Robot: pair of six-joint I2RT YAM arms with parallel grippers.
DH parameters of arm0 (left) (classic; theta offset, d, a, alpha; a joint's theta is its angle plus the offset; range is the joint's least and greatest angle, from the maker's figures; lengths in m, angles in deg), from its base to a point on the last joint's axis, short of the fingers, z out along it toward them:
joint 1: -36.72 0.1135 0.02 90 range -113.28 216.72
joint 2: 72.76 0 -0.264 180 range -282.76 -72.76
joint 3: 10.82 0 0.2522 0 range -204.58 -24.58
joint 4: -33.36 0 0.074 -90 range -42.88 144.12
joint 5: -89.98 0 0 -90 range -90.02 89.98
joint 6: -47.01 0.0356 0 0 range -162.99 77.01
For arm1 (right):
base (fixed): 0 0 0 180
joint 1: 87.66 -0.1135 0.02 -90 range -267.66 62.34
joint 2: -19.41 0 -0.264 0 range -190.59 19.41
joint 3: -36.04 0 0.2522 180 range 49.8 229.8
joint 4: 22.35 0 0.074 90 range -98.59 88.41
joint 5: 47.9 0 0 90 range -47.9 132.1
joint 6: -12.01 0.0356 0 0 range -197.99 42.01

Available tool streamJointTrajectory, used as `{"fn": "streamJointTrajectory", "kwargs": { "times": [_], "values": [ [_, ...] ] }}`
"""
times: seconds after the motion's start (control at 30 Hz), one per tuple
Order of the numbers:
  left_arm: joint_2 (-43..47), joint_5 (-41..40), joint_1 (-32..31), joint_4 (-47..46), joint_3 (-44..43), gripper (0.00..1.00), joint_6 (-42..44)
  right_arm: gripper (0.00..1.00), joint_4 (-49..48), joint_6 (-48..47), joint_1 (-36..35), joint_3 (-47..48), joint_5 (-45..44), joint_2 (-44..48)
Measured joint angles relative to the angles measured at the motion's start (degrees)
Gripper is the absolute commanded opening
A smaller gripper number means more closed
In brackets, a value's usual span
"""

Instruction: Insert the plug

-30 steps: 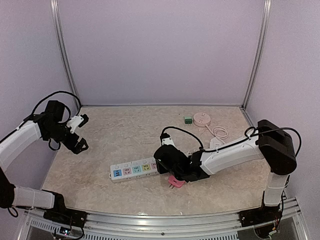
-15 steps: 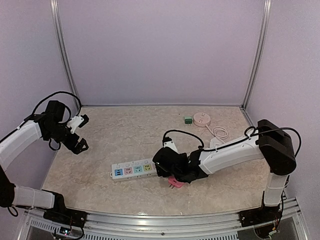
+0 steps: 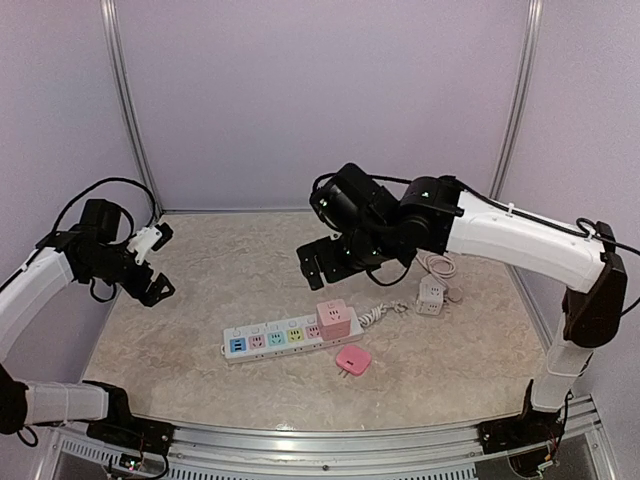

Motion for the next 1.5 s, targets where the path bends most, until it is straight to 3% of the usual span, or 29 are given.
{"fn": "streamJointTrajectory", "kwargs": {
  "times": [0.17, 0.33, 0.43, 0.57, 0.63, 0.83, 1.0, 1.17, 1.5],
  "values": [
    [0.2, 0.0, 0.0, 1.0, 0.0, 0.99, 0.0, 1.0, 9.4, -2.7, 9.3, 9.0, 14.1, 3.3],
    [0.2, 0.3, 0.0, 1.7, 0.0, 0.99, 0.0, 0.98, 16.5, -6.3, 21.9, 14.2, 22.3, 1.2],
    [0.3, 0.4, 0.0, 2.3, 0.0, 0.99, 0.2, 0.9, 18.7, -8.7, 27.9, 17.6, 23.6, -2.5],
    [0.3, 0.5, 0.0, 2.8, 0.0, 0.99, 0.4, 0.68, 20.3, -11.4, 34.1, 20.7, 23.0, -9.9],
    [0.1, 0.4, 0.0, 3.0, 0.0, 0.99, 0.6, 0.65, 20.9, -12.1, 36.3, 22.7, 21.7, -14.9],
    [-1.2, 0.4, 0.0, 3.3, 0.0, 0.99, 1.0, 0.61, 19.9, -14.0, 38.9, 24.4, 20.1, -26.4],
    [-2.7, 0.1, 0.0, 3.2, 0.0, 0.99, 1.3, 0.6, 15.9, -15.0, 38.8, 24.6, 20.1, -29.9],
    [-5.0, -0.5, 0.1, 3.2, 0.0, 0.99, 1.4, 0.52, 6.9, -17.4, 38.8, 27.2, 19.5, -33.0],
    [-7.1, -1.4, 0.1, 3.1, 0.0, 0.99, 1.5, 0.7, -7.7, -21.9, 38.8, 40.8, 15.3, -48.4]
  ]
}}
